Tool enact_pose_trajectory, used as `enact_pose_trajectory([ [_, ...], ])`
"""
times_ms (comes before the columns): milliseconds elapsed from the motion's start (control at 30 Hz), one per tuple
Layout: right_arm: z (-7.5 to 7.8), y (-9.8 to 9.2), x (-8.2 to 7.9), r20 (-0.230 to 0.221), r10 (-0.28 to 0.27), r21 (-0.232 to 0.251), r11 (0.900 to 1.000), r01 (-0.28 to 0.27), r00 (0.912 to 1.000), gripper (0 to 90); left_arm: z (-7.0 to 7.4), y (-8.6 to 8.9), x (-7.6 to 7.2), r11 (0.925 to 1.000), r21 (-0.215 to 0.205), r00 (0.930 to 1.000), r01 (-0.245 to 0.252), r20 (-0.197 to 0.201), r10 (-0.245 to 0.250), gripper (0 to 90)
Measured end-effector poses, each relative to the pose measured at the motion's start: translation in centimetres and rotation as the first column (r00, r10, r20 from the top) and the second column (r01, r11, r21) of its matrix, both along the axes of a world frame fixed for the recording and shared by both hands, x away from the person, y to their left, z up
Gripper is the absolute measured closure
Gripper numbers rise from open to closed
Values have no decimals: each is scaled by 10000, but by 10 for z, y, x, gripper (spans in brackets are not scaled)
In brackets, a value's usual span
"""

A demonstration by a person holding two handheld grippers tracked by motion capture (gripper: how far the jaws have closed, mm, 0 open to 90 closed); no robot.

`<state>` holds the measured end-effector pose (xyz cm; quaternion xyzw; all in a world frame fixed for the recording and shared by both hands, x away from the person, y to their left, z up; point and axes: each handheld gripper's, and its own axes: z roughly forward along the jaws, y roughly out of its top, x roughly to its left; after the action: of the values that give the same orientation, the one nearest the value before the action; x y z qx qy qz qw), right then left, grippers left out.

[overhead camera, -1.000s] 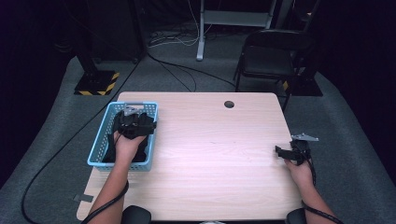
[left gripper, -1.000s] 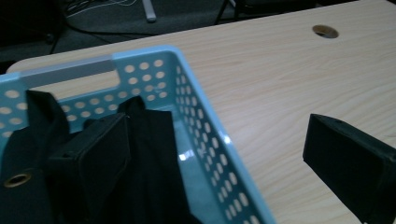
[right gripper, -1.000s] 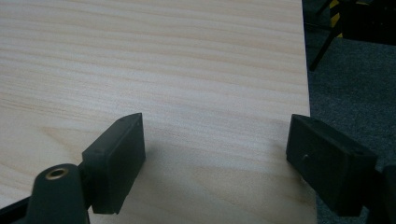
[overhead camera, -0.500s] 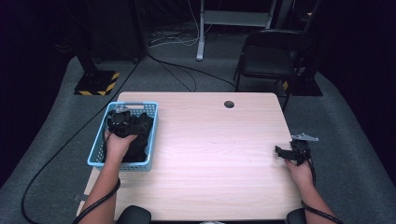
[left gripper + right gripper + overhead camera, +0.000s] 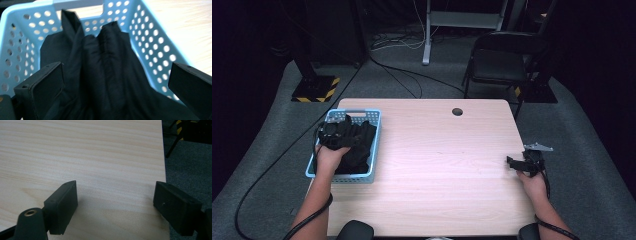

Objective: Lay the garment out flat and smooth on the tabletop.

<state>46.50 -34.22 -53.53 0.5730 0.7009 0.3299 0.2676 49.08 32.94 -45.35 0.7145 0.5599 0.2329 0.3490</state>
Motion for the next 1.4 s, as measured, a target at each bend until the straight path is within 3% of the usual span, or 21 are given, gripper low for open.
enact_pose_trajectory([
  [300,0,0,0,1,0,-1,10000,0,10000,185,-13,4,4,9998,-16,9991,-174,-397,173,2],
  [700,0,0,0,2,9,0,10000,-9,10000,185,-23,-4,13,10000,-86,9975,28,-707,-34,2],
  [1200,0,0,0,4,22,1,10000,-22,10000,185,-35,-14,20,9992,377,9942,141,-1068,-100,0],
  [1400,0,0,0,4,22,2,10000,-22,10000,185,-40,-15,25,9983,588,9890,-2,-1478,89,0],
])
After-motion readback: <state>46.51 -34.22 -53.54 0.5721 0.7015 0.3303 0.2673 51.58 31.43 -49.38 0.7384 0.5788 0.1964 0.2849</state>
